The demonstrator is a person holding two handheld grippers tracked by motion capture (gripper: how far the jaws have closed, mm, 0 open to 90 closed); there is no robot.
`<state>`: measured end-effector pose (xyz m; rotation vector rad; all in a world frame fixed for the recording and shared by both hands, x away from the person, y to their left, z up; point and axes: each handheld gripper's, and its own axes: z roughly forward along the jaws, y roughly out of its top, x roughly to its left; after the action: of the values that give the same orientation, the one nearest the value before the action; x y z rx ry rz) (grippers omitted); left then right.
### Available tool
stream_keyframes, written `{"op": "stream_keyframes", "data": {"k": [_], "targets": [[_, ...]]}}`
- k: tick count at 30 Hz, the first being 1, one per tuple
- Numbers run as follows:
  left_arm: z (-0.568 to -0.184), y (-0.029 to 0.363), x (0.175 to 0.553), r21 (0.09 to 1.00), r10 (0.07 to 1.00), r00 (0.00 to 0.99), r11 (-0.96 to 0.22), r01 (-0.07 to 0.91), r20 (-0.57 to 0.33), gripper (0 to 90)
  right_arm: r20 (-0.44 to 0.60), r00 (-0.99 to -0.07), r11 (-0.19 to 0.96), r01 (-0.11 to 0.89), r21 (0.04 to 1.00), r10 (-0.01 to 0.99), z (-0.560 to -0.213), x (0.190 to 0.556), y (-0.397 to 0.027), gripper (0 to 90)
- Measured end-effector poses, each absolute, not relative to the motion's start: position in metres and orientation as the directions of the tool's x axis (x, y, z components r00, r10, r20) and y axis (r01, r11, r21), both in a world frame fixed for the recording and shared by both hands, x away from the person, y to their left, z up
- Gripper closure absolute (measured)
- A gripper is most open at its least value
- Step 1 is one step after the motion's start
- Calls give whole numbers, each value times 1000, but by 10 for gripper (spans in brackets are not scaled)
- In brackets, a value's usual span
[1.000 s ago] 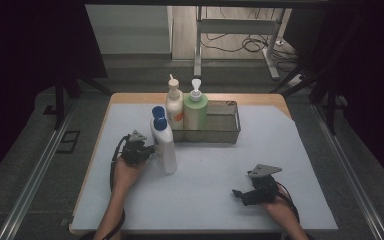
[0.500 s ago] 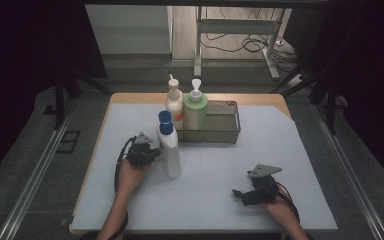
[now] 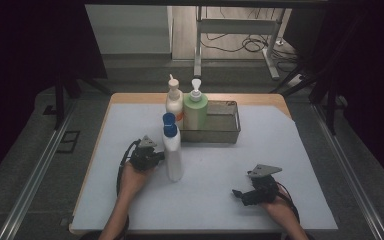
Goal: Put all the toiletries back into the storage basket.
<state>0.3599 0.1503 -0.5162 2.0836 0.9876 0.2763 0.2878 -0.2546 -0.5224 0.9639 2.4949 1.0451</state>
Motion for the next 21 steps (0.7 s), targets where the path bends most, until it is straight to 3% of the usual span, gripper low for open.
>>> {"op": "stream_keyframes", "data": {"k": [21], "targets": [[-520, 135, 348, 730, 693, 705, -400, 554, -155, 893, 8, -743, 519, 475, 710, 670, -522, 288, -255, 75]]}}
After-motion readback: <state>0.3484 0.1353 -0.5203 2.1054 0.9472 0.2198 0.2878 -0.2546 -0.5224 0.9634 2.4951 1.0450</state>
